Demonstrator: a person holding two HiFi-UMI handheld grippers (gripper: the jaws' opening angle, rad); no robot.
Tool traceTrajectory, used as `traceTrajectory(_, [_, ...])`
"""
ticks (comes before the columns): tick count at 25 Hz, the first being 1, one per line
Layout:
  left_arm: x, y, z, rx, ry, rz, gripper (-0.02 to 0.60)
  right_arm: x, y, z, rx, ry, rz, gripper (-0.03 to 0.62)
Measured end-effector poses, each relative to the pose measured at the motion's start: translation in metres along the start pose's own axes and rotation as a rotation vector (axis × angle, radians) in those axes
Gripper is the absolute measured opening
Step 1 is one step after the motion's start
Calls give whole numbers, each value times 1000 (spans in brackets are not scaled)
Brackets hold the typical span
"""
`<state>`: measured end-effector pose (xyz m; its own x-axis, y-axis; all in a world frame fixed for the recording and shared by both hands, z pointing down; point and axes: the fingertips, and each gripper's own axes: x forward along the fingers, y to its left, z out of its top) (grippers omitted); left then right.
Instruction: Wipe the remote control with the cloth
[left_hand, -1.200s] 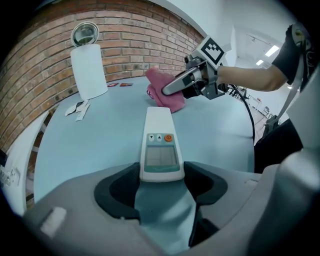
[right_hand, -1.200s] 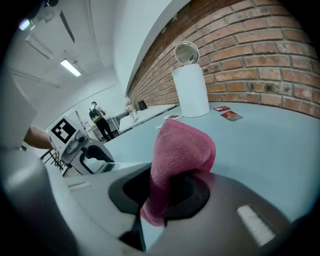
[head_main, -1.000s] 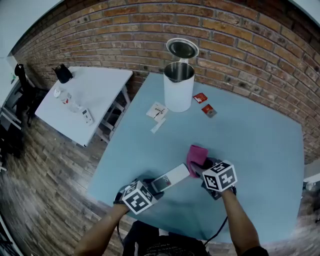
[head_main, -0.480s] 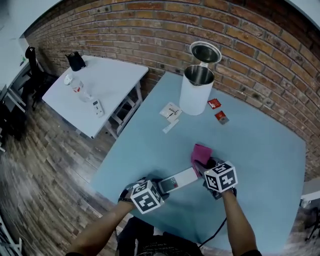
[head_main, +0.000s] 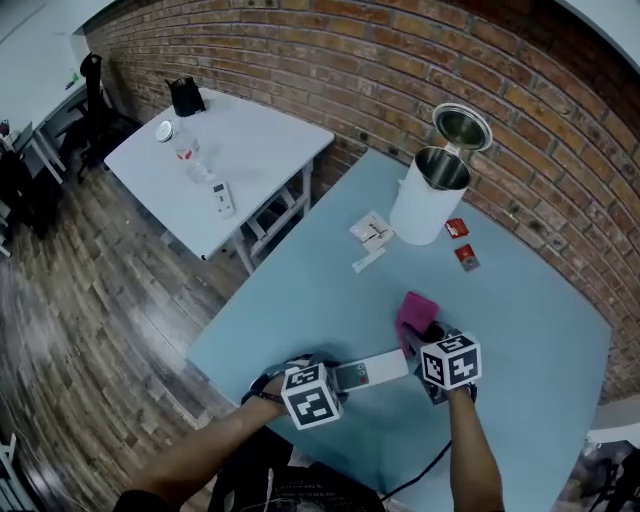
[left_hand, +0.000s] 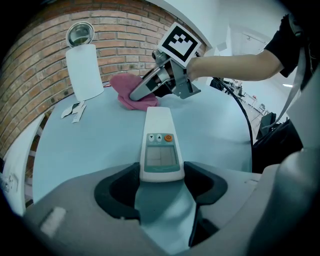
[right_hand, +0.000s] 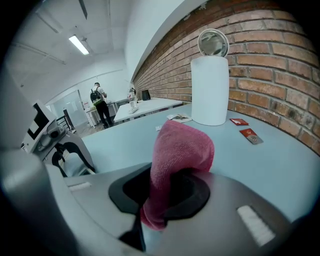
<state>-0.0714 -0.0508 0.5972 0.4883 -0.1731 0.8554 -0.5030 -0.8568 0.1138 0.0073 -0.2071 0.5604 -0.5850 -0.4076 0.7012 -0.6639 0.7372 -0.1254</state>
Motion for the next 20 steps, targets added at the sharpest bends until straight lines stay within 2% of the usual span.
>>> traceTrajectory(8, [0, 0, 2, 3, 2, 0, 278, 13, 12, 11, -74, 33, 47, 69])
traceTrajectory(20, [1, 0, 1, 6, 7, -5, 279, 26, 45, 19, -115, 55, 149, 69])
